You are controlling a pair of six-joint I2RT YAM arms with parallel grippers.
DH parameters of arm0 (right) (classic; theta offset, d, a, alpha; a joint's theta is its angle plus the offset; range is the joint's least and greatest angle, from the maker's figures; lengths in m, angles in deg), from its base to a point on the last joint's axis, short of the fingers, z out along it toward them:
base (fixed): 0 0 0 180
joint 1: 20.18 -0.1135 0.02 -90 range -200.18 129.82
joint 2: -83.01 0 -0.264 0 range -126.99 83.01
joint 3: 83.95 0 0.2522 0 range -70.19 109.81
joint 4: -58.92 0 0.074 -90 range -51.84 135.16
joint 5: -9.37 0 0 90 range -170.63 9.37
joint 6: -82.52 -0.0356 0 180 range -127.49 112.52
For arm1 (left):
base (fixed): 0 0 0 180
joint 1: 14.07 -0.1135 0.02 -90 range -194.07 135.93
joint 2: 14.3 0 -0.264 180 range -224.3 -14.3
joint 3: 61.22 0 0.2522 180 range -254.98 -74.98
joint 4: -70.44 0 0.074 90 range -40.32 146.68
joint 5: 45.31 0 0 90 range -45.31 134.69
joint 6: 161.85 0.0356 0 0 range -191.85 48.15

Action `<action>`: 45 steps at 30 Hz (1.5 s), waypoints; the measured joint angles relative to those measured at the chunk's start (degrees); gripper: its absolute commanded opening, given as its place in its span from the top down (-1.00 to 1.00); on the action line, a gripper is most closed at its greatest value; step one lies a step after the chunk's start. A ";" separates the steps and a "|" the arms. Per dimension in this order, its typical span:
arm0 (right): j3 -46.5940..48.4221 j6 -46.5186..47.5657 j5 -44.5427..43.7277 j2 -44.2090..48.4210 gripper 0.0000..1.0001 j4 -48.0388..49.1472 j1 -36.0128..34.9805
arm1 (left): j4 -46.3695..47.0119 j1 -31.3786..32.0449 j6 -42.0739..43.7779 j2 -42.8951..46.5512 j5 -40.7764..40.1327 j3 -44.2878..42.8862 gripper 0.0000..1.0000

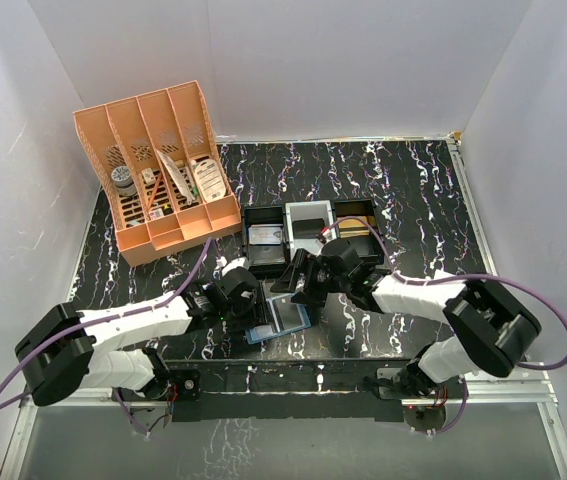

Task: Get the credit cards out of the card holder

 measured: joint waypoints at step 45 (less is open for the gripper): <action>9.05 5.81 7.58 -14.91 0.38 -7.08 -4.48 | -7.04 0.00 4.39 -2.95 -5.53 -2.10 0.45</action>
